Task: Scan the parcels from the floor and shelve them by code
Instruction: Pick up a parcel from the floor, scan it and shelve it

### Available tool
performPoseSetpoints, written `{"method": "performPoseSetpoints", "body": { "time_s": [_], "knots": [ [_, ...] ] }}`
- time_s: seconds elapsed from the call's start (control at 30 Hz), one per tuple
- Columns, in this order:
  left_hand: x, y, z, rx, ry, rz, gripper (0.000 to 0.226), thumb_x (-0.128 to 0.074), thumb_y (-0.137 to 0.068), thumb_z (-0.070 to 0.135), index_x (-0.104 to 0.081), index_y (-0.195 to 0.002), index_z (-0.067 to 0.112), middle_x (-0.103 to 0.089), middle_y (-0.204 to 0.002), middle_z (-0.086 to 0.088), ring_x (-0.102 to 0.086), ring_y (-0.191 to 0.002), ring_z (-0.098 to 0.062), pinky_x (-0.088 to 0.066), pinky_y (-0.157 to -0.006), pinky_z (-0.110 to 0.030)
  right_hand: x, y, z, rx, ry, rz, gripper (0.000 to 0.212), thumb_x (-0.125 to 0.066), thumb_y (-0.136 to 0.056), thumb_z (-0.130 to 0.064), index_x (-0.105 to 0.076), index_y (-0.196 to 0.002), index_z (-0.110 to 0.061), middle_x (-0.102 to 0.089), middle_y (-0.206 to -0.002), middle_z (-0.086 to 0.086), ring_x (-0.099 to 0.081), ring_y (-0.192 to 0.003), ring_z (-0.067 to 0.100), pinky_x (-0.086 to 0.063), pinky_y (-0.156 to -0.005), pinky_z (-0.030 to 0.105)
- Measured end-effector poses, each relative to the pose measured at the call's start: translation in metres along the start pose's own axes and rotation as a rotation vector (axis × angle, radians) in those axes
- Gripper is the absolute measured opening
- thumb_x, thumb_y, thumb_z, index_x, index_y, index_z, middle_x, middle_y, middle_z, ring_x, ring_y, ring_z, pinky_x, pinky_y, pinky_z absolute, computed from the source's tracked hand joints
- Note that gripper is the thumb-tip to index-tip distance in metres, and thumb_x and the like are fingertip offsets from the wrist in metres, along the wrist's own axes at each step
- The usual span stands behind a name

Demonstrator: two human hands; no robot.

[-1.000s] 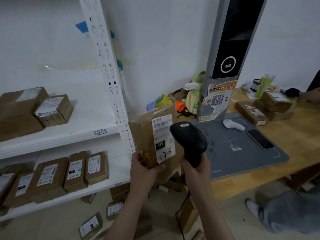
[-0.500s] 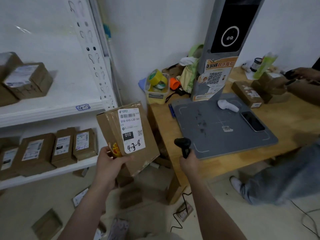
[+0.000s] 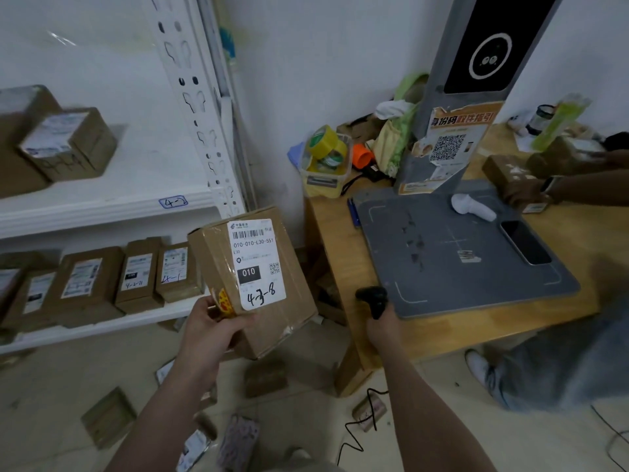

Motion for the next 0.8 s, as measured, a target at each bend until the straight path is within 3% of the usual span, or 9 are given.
{"method": "performPoseSetpoints", "body": {
  "time_s": [0.17,0.3,0.43,0.53,0.63,0.7,0.8],
  "knots": [
    [-0.002,-0.001,0.000,-0.006,0.028,-0.011,0.058,-0.079,-0.072,-0.009,-0.053,-0.120,0.011,-0.070,-0.105,-0.004,-0.065,-0.094,-0.020,-0.047,-0.068,-0.033,-0.006,0.007,-0.007,-0.014,0.056,0.142,0.060,-0.060,-0.087,-0.014,-0.032,-0.139,-0.005,-0.039,-0.140,0.020,-0.040,-0.127,0.040,-0.042,-0.101,0.051],
    [0.004,0.003,-0.003,-0.006,0.071,-0.018,0.058,-0.079,-0.071,-0.010,-0.053,-0.119,0.011,-0.069,-0.106,-0.005,-0.065,-0.100,-0.025,-0.051,-0.078,-0.039,-0.010,0.032,-0.026,-0.038,0.030,0.325,0.070,-0.070,-0.078,-0.020,-0.033,-0.136,-0.006,-0.037,-0.138,0.021,-0.036,-0.127,0.040,-0.038,-0.102,0.051],
    [0.025,0.009,0.000,-0.003,0.085,-0.009,0.062,-0.088,-0.062,-0.001,-0.056,-0.112,0.015,-0.073,-0.105,-0.006,-0.068,-0.100,-0.030,-0.053,-0.082,-0.047,-0.014,0.067,-0.074,0.162,-0.096,0.454,0.067,-0.073,-0.079,-0.017,-0.040,-0.135,-0.004,-0.042,-0.136,0.019,-0.041,-0.125,0.038,-0.040,-0.100,0.044],
    [0.057,0.012,0.011,-0.022,0.137,0.001,0.053,-0.083,-0.071,-0.002,-0.061,-0.116,0.014,-0.076,-0.105,-0.007,-0.071,-0.098,-0.029,-0.054,-0.070,-0.036,-0.028,0.114,-0.132,0.361,-0.266,0.306,0.058,-0.071,-0.088,-0.018,-0.041,-0.138,-0.013,-0.041,-0.141,0.006,-0.049,-0.123,0.023,-0.044,-0.097,0.031],
    [0.099,0.022,0.027,-0.085,0.185,0.034,0.045,-0.080,-0.076,-0.002,-0.065,-0.116,0.011,-0.076,-0.105,-0.007,-0.073,-0.093,-0.023,-0.055,-0.068,-0.032,-0.055,0.177,-0.189,0.552,-0.425,0.056,0.040,-0.064,-0.094,-0.021,-0.045,-0.129,-0.027,-0.045,-0.131,-0.009,-0.053,-0.110,0.005,-0.048,-0.087,0.018],
    [0.136,0.031,0.035,-0.134,0.214,0.071,0.042,-0.080,-0.075,-0.001,-0.067,-0.113,0.012,-0.076,-0.103,-0.006,-0.072,-0.094,-0.022,-0.055,-0.073,-0.034,-0.079,0.219,-0.222,0.635,-0.479,-0.119,0.031,-0.060,-0.098,-0.026,-0.048,-0.127,-0.027,-0.049,-0.125,-0.013,-0.053,-0.102,-0.003,-0.044,-0.073,0.009],
    [0.208,0.050,0.037,-0.200,0.261,0.163,0.046,-0.082,-0.073,0.002,-0.067,-0.115,0.014,-0.077,-0.105,-0.004,-0.071,-0.100,-0.023,-0.055,-0.085,-0.040,-0.121,0.283,-0.263,0.775,-0.445,-0.288,0.029,-0.055,-0.099,-0.030,-0.053,-0.128,-0.028,-0.055,-0.114,-0.019,-0.053,-0.101,-0.008,-0.038,-0.073,0.008]
  ]
}}
Point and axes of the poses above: each hand's wrist, its own y-axis away from the middle knuckle, its own x-axis out of the back of the hand, z = x × y, the point moved 2 cm from there along -y, towards the middle knuckle
